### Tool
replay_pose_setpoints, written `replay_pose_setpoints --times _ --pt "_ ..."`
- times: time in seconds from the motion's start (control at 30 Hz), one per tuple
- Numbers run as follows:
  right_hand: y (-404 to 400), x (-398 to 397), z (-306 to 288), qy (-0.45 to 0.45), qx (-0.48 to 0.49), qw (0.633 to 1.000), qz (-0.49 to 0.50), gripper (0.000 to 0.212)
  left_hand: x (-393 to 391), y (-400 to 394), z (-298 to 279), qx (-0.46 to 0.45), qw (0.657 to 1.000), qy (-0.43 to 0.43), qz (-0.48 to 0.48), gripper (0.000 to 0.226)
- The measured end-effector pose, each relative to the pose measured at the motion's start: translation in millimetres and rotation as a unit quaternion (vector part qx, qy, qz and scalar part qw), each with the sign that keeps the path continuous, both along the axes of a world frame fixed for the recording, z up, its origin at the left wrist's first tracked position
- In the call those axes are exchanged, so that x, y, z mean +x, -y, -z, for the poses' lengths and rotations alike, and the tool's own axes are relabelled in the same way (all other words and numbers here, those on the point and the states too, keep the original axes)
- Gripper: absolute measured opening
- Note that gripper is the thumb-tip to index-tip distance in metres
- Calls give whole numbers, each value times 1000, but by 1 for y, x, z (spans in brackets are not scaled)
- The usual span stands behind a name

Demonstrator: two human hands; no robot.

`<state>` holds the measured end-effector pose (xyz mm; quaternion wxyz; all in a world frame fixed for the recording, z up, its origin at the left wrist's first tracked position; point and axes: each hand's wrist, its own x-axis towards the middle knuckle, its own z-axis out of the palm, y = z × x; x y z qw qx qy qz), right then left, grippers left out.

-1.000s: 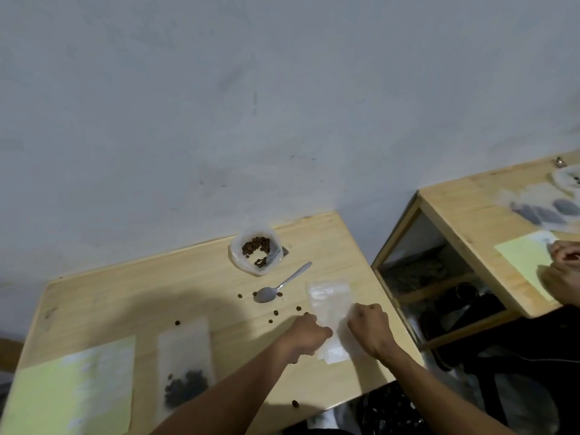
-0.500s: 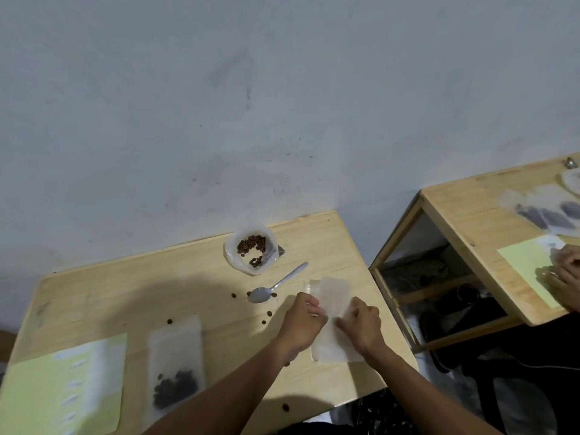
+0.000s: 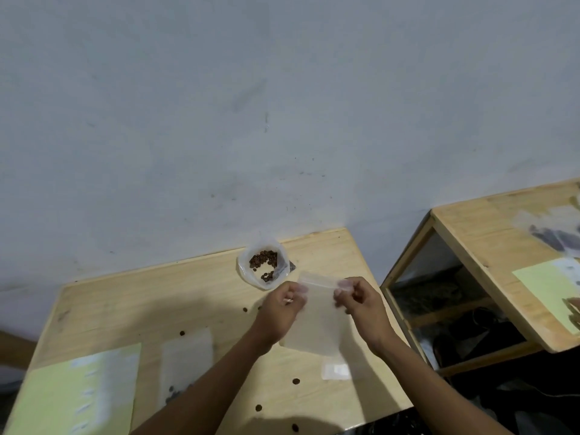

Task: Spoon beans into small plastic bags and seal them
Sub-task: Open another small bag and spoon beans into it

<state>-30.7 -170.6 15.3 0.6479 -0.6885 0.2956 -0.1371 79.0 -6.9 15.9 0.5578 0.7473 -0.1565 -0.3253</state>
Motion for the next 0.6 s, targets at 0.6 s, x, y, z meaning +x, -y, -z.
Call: replay_pose_setpoints --times 0.6 --pt "-66 67 -49 39 -112 977 -179 9 36 -36 -62 -138 948 -172 -228 32"
